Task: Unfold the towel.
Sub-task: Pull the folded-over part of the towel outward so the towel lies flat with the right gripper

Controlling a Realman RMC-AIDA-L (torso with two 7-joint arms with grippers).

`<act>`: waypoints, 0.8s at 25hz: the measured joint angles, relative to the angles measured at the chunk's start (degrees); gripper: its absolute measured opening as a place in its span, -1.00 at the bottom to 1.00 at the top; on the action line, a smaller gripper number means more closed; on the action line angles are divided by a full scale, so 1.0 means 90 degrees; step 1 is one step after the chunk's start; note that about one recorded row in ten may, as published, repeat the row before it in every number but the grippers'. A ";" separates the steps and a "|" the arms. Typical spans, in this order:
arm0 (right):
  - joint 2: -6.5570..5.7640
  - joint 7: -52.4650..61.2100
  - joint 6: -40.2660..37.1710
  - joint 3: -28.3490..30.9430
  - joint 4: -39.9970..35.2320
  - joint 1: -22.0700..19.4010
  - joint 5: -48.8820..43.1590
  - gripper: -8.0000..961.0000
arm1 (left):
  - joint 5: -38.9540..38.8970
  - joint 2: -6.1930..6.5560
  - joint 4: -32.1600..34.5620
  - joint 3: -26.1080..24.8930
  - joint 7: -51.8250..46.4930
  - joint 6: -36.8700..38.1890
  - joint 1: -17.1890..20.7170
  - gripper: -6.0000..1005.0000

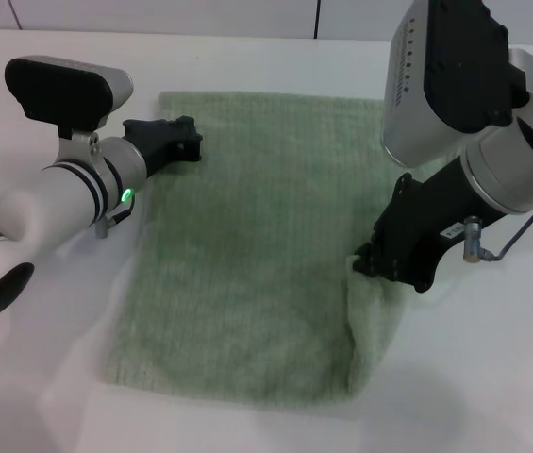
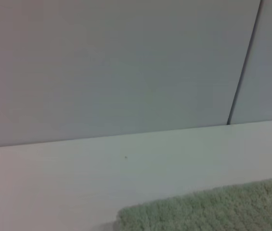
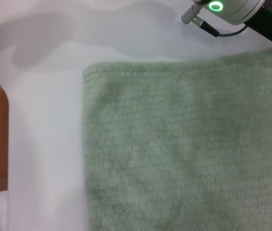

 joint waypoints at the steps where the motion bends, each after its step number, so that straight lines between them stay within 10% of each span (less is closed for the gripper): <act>1: 0.0000 0.0001 0.0021 0.0001 -0.0006 0.0000 -0.0004 -0.92 | 0.0000 0.0000 0.0002 0.0002 0.0000 -0.0002 0.0000 -0.93; 20: -0.0039 0.0651 0.0302 -0.0860 0.0249 0.0055 -0.0418 -0.92 | 0.0010 0.0000 -0.0036 0.0000 0.0000 -0.0062 0.0034 -0.92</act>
